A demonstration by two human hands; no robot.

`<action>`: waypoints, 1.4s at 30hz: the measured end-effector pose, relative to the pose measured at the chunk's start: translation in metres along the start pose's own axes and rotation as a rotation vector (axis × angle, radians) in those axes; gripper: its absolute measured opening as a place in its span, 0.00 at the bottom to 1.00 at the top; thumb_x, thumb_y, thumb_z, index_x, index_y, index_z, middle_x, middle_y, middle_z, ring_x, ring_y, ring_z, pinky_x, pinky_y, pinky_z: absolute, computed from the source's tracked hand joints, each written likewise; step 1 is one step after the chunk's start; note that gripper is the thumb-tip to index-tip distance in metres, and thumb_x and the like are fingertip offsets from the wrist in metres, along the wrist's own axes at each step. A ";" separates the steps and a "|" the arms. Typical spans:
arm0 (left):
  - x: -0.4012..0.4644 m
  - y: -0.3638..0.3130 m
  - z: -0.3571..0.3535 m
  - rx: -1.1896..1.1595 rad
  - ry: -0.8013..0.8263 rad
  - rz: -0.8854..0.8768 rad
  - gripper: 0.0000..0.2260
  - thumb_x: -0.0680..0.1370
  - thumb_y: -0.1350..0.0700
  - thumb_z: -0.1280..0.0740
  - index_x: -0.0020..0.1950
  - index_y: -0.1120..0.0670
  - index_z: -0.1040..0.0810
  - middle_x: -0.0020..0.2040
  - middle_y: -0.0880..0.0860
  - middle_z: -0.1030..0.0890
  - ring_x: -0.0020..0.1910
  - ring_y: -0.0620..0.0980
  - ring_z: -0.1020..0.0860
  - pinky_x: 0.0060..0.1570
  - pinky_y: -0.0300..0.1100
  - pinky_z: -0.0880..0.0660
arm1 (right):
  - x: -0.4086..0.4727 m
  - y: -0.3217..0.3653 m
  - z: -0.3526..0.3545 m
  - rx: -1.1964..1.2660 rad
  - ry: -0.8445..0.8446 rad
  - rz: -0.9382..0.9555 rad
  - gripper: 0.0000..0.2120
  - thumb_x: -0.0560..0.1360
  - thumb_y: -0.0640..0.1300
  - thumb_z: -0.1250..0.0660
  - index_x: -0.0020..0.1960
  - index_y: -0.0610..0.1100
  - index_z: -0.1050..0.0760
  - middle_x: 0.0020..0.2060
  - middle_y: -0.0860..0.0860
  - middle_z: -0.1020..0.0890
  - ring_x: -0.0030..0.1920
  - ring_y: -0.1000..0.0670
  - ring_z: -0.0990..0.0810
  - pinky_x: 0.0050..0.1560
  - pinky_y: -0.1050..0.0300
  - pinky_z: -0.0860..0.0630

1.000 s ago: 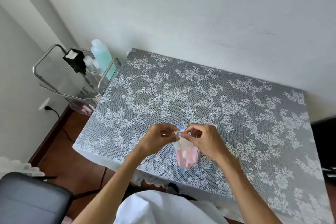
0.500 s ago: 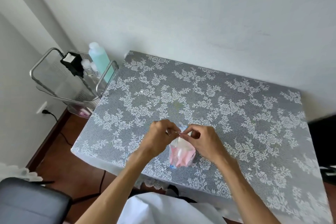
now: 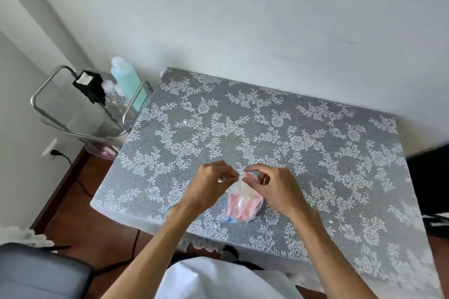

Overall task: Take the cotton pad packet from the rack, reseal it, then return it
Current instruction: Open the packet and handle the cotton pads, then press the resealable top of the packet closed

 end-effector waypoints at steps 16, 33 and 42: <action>-0.010 0.042 -0.030 -0.303 0.274 0.293 0.06 0.74 0.59 0.27 0.51 0.54 0.18 0.44 0.48 0.15 0.44 0.46 0.17 0.46 0.40 0.19 | 0.005 -0.021 -0.002 -0.007 0.031 -0.017 0.14 0.73 0.55 0.30 0.57 0.57 0.25 0.53 0.56 0.20 0.44 0.58 0.20 0.42 0.58 0.19; -0.001 0.024 -0.007 0.009 0.016 0.142 0.04 0.71 0.62 0.25 0.41 0.56 0.19 0.38 0.47 0.19 0.36 0.44 0.22 0.37 0.38 0.24 | 0.013 -0.012 -0.012 0.112 0.097 0.031 0.09 0.73 0.48 0.28 0.42 0.60 0.27 0.38 0.60 0.20 0.37 0.63 0.19 0.35 0.62 0.18; -0.003 0.033 -0.008 0.020 0.100 0.152 0.09 0.73 0.56 0.25 0.52 0.51 0.18 0.49 0.46 0.18 0.45 0.41 0.21 0.44 0.31 0.26 | 0.014 -0.024 -0.020 0.045 0.142 -0.091 0.08 0.73 0.48 0.28 0.51 0.51 0.18 0.42 0.55 0.17 0.33 0.58 0.20 0.29 0.60 0.20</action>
Point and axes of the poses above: each hand's wrist, its own x-axis towards the middle knuckle, its own z-axis out of the back of the hand, y = z × x, the point moved 7 cm from there along x, towards the middle knuckle
